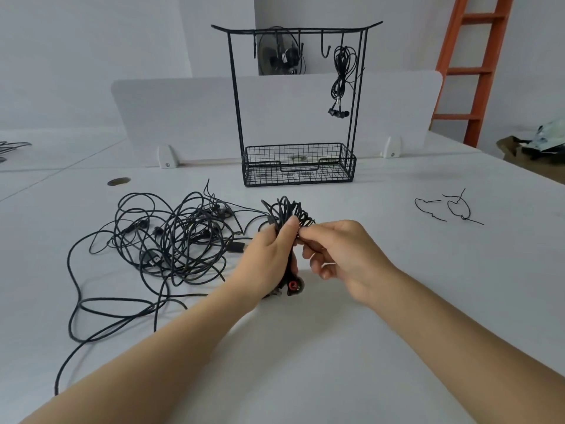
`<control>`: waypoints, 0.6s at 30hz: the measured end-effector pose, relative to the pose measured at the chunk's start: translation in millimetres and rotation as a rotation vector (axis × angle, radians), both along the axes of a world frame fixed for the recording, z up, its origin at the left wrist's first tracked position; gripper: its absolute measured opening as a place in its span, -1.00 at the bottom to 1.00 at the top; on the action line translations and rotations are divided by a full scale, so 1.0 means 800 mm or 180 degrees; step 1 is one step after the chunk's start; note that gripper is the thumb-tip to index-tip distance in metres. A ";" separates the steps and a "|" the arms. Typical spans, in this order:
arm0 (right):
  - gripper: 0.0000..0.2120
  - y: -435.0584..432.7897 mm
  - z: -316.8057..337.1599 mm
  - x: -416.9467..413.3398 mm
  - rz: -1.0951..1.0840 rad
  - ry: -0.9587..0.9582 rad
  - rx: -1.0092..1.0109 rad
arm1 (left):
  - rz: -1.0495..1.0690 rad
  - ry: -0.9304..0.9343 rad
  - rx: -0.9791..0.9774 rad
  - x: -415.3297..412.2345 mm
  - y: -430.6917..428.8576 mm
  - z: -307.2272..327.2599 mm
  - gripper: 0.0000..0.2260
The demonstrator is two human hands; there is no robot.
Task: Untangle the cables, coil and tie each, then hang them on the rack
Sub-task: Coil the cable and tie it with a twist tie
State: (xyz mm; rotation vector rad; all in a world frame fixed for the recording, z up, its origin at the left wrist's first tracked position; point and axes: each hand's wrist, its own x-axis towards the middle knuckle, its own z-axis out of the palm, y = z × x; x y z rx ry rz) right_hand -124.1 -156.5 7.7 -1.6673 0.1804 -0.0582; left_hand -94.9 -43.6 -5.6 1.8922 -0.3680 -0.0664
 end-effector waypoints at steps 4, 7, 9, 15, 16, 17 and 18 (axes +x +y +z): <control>-0.75 -0.003 -0.001 0.001 0.0107 -0.0023 -0.0112 | -0.0057 0.0179 0.0125 0.008 0.002 -0.005 -0.62; -0.69 -0.008 0.001 0.002 0.0209 0.0023 0.0011 | -0.0286 0.0849 -0.0304 0.009 0.004 -0.004 -0.64; -0.69 -0.013 0.003 0.003 0.0295 -0.0026 0.0015 | -0.0516 0.1306 -0.0847 0.009 0.008 -0.001 -0.70; -0.71 -0.017 0.006 0.003 0.0374 -0.0217 -0.0166 | -0.0895 0.1214 -0.1593 0.013 0.011 0.002 -0.98; -0.71 -0.018 0.007 0.004 0.0386 -0.0169 -0.0113 | -0.0943 0.1090 -0.1615 0.015 0.013 0.000 -0.93; -0.72 -0.019 0.007 0.005 0.0430 -0.0078 -0.0015 | -0.1018 0.0964 -0.1578 0.015 0.014 0.000 -0.88; -0.71 -0.022 0.007 0.005 0.0514 0.0050 0.0109 | -0.1034 0.0718 -0.1412 0.017 0.016 0.000 -0.89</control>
